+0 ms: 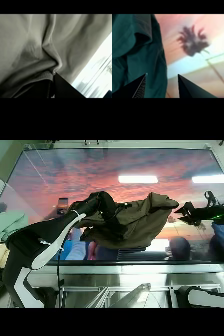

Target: Fold the shirts.

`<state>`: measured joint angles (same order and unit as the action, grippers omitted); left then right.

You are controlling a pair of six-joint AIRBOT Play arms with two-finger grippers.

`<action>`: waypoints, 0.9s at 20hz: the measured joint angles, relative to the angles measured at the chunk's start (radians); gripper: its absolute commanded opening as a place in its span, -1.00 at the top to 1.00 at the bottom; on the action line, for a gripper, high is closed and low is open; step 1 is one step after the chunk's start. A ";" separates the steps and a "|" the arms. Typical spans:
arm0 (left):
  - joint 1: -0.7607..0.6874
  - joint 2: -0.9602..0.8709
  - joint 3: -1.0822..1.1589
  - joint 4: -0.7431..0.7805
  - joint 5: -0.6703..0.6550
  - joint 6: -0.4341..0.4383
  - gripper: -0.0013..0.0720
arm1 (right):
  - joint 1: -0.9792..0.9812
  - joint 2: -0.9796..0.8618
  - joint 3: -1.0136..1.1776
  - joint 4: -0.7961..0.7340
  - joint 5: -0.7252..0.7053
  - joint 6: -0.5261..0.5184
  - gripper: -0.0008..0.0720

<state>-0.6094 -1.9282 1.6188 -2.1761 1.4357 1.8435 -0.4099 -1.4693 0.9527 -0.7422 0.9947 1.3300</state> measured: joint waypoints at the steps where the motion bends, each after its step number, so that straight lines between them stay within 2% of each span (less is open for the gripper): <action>1: 0.006 -0.001 0.026 0.000 0.003 0.000 0.93 | 0.002 -0.023 0.000 0.046 -0.003 -0.025 -0.25; 5: 0.046 -0.002 0.134 0.000 0.031 -0.010 0.93 | 0.038 -0.123 0.003 0.163 -0.044 -0.091 -0.18; 6: 0.060 -0.002 0.156 0.000 0.036 -0.011 0.93 | 0.053 -0.146 0.007 0.192 -0.056 -0.112 0.48; 7: 0.076 -0.002 0.180 0.000 0.042 -0.019 0.93 | 0.071 -0.168 0.014 0.229 -0.066 -0.141 0.93; 10: 0.142 0.030 0.232 0.000 0.064 -0.027 0.93 | 0.105 -0.195 0.045 0.354 -0.042 -0.257 0.92; 13: 0.243 0.147 0.251 0.002 0.073 -0.030 0.93 | 0.088 -0.121 0.070 0.442 0.058 -0.357 0.93; 15: 0.330 0.289 0.257 0.002 0.072 -0.030 0.93 | 0.047 -0.002 0.077 0.466 0.141 -0.401 0.93; 18: 0.475 0.572 0.261 0.002 0.036 -0.026 0.93 | -0.054 0.298 0.083 0.494 0.271 -0.451 0.92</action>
<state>-0.1349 -1.3560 1.8801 -2.1742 1.4719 1.8179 -0.4637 -1.1713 1.0355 -0.2478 1.2659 0.8787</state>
